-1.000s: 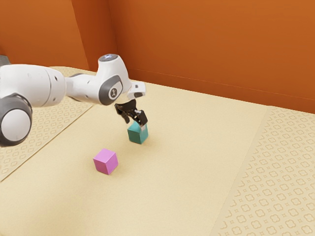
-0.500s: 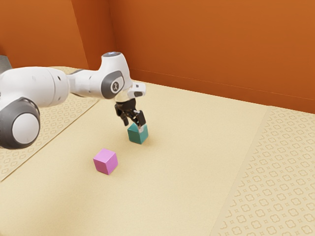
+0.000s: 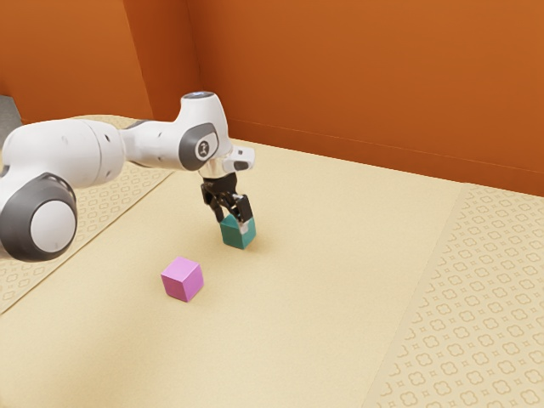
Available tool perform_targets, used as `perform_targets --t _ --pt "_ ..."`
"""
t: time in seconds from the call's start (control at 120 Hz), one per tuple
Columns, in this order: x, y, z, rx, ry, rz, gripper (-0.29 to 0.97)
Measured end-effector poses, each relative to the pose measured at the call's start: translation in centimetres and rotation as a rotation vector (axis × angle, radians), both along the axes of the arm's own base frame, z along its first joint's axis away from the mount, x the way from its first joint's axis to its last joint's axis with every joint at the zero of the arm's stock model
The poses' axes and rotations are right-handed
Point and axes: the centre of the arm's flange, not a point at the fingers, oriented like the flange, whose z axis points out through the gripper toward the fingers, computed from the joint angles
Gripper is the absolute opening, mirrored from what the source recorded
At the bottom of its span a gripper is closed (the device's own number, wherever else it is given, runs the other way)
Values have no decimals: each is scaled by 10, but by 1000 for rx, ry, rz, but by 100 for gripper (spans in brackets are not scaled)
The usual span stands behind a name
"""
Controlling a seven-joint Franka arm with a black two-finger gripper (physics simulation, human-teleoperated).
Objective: Pick up the blue block with one arm, and put the blue block on the pink block with one arm
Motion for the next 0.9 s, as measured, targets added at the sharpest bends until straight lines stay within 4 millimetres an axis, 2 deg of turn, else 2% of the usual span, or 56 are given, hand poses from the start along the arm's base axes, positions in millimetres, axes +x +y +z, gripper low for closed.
perform_targets --t 0.9 --pt "-2 6 4 -1 5 -6 66"
